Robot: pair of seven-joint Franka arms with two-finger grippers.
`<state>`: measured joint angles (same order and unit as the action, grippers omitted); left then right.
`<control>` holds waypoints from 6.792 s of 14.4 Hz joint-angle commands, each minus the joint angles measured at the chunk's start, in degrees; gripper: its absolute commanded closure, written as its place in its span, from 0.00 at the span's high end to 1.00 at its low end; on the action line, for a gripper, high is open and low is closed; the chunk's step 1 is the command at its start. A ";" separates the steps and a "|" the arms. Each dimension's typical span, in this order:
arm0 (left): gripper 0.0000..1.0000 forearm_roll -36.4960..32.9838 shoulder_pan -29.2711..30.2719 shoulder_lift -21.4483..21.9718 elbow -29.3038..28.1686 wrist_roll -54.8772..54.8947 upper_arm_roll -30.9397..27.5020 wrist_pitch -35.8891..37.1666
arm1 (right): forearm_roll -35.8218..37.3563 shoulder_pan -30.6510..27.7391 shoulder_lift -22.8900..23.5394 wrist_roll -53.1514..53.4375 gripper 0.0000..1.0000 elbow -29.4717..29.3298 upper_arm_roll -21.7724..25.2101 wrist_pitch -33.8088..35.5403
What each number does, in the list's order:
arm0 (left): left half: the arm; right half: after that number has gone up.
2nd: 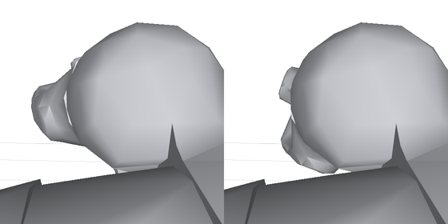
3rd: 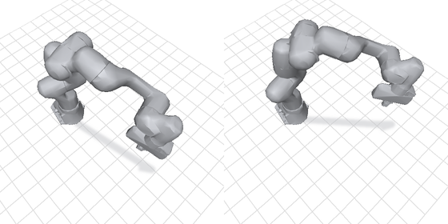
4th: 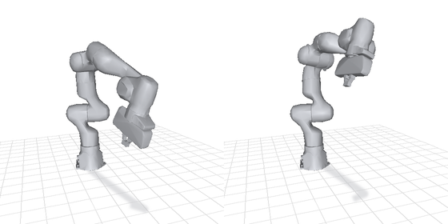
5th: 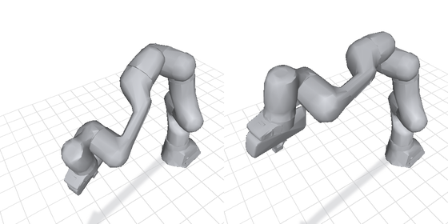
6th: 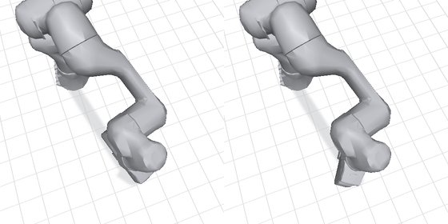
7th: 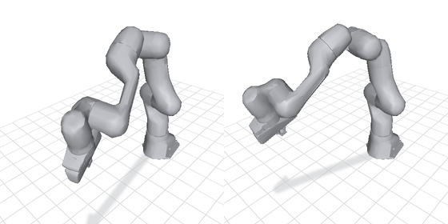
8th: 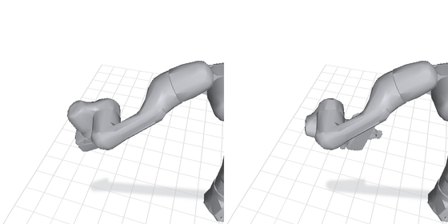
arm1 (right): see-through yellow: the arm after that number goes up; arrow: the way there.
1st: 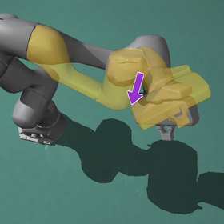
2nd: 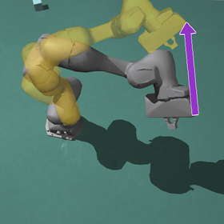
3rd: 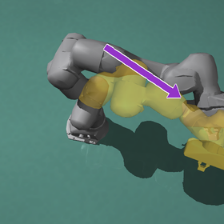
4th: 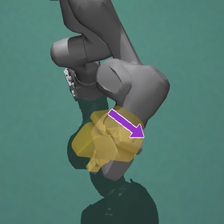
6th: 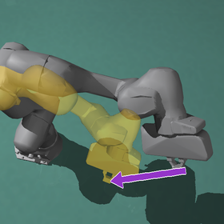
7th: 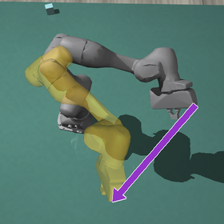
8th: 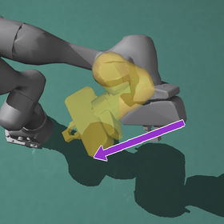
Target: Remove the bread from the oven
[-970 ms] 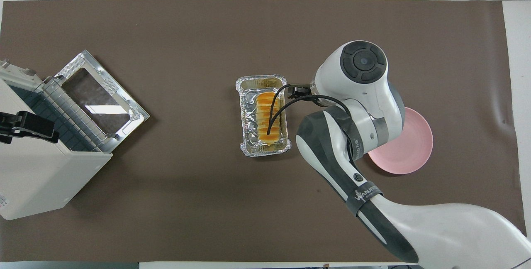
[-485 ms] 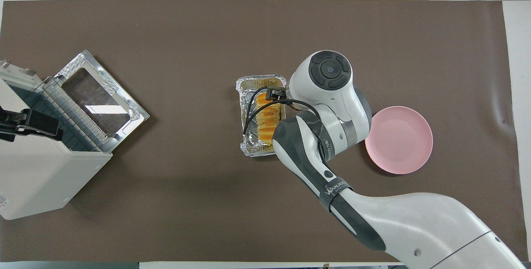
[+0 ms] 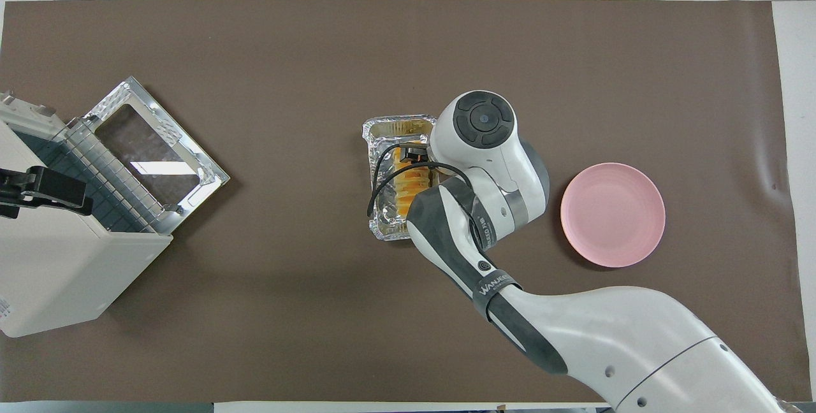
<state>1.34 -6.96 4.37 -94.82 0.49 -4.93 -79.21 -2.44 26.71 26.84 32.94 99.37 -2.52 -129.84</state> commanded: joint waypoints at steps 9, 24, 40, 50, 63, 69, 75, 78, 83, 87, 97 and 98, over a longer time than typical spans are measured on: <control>1.00 -0.46 0.46 1.35 -1.16 -0.58 0.36 -0.86 | 0.86 0.45 -0.21 -3.85 0.00 1.62 0.15 -2.86; 1.00 -0.46 0.46 1.35 -1.16 -0.58 0.36 -0.86 | -1.16 -12.00 1.98 -17.26 0.00 -15.59 0.15 15.59; 1.00 -0.46 0.46 1.35 -1.16 -0.58 0.36 -0.86 | -3.10 -25.83 12.36 -40.68 0.00 -20.71 0.76 9.08; 1.00 -0.46 0.46 1.35 -1.16 -0.58 0.36 -0.86 | -0.81 -26.53 12.71 -42.69 0.00 -22.90 0.85 12.16; 1.00 -0.46 0.46 1.35 -1.16 -0.58 0.36 -0.86 | -0.12 -27.94 12.36 -46.64 1.00 -23.26 1.02 11.54; 1.00 -0.46 0.46 1.35 -1.16 -0.58 0.36 -0.86 | 1.73 -26.19 7.62 -45.96 1.00 -20.18 1.20 15.84; 1.00 -0.46 0.46 1.35 -1.16 -0.58 0.36 -0.86 | 4.37 -21.36 7.35 -37.52 1.00 -16.50 1.29 12.71; 1.00 -0.46 0.46 1.35 -1.16 -0.58 0.36 -0.86 | 5.95 -21.17 5.51 -37.25 1.00 -9.73 1.29 5.23; 1.00 -0.46 0.46 1.35 -1.16 -0.58 0.36 -0.86 | 6.31 -21.26 5.50 -37.25 1.00 -9.89 1.29 4.95; 1.00 -0.46 0.46 1.35 -1.16 -0.58 0.36 -0.86 | 6.13 -21.35 5.15 -36.73 1.00 -7.00 1.29 0.22; 1.00 -0.46 0.46 1.35 -1.16 -0.58 0.36 -0.86 | 6.04 -22.66 4.71 -39.80 0.00 -8.65 1.20 4.23; 1.00 -0.46 0.46 1.35 -1.16 -0.58 0.36 -0.86 | 5.95 -22.66 4.54 -39.89 0.00 -9.19 1.20 5.73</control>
<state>1.34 -6.97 4.37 -94.82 0.39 -4.93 -79.21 2.59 4.79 32.62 -5.95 90.13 -0.68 -127.26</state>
